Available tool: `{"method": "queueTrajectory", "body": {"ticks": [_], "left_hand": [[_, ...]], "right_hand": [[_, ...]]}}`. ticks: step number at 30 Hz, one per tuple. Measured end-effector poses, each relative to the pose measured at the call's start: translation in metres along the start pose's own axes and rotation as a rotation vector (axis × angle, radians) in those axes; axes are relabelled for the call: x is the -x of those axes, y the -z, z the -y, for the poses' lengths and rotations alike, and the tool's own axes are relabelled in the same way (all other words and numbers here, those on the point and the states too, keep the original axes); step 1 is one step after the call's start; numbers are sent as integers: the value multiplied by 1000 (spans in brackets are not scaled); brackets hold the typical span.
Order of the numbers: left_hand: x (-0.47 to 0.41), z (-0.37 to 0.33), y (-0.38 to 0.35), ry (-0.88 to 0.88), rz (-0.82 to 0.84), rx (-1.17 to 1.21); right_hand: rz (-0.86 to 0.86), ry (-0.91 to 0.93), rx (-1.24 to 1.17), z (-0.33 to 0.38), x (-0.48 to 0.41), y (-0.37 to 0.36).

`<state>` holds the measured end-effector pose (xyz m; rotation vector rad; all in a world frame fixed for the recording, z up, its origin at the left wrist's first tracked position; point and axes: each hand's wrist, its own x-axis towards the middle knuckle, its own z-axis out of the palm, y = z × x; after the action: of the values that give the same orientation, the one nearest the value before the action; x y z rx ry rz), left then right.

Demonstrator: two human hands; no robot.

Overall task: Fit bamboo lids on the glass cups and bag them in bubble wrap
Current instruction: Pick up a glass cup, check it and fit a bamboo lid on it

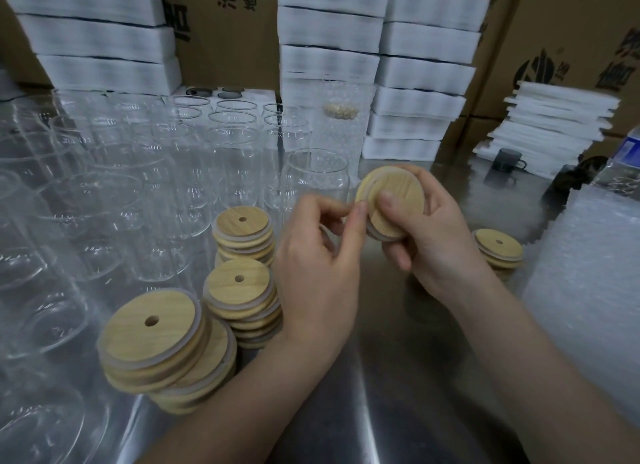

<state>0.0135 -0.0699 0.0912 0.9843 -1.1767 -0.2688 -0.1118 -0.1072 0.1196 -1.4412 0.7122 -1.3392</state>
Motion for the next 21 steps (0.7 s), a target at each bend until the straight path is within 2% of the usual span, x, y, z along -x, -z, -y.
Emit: {"method": "queueTrajectory", "body": {"ticks": [3, 6, 8, 11, 15, 21], "left_hand": [[-4, 3, 0, -136, -104, -194], [-6, 10, -2, -28, -8, -315], [-6, 14, -4, 75, 94, -326], [-7, 20, -7, 115, 155, -287], [-7, 24, -10, 159, 144, -308], [-5, 24, -12, 99, 118, -340]], "right_hand": [[-82, 30, -7, 4, -1, 1], [-176, -4, -26, 5, -1, 1], [-226, -52, -82, 3, -1, 0], [-274, -100, -167, 0, 0, 0], [-329, -119, -203, -1, -1, 0], [-341, -82, -251, 0, -5, -4]]}}
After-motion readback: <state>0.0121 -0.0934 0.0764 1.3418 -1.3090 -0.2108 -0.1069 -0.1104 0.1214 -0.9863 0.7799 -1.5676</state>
